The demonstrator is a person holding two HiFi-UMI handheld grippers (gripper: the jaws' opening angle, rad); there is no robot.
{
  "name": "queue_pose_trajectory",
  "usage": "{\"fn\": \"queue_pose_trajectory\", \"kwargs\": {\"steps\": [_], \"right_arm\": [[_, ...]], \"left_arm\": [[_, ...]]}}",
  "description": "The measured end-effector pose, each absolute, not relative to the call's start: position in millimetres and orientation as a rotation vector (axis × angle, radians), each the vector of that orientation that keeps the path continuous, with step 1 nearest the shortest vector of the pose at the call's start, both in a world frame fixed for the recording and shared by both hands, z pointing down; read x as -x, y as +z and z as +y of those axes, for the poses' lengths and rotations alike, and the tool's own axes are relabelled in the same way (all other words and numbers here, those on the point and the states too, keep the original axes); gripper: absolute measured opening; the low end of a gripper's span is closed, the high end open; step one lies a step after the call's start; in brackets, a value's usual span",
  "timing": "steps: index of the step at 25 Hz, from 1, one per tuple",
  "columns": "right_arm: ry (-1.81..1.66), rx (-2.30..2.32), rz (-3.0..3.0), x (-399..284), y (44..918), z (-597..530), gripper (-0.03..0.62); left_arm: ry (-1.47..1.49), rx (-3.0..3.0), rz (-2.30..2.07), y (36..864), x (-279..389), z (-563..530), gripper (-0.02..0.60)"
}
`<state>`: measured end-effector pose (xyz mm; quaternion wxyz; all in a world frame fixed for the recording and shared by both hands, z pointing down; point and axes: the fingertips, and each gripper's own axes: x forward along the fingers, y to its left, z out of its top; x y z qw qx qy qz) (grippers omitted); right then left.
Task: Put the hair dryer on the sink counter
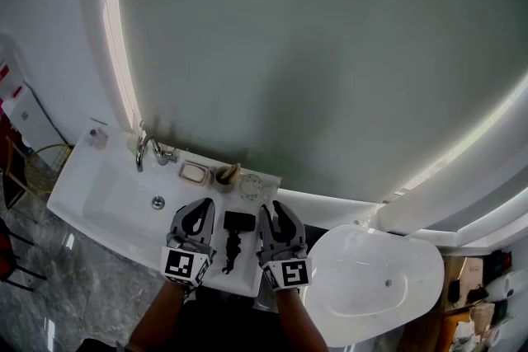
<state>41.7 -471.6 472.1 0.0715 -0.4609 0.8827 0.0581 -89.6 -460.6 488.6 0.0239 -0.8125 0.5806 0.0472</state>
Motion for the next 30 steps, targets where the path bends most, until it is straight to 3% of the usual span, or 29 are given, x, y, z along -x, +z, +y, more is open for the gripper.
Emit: {"fn": "queue_pose_trajectory", "kwargs": {"steps": [8, 30], "right_arm": [[0.146, 1.407, 2.661, -49.9, 481.2, -481.7, 0.077], [0.187, 1.343, 2.753, -35.1, 486.2, -470.6, 0.057]], "left_arm": [[0.14, 2.516, 1.809, 493.1, 86.7, -467.3, 0.025], [0.111, 2.558, 1.808, 502.3, 81.3, -462.1, 0.025]]}}
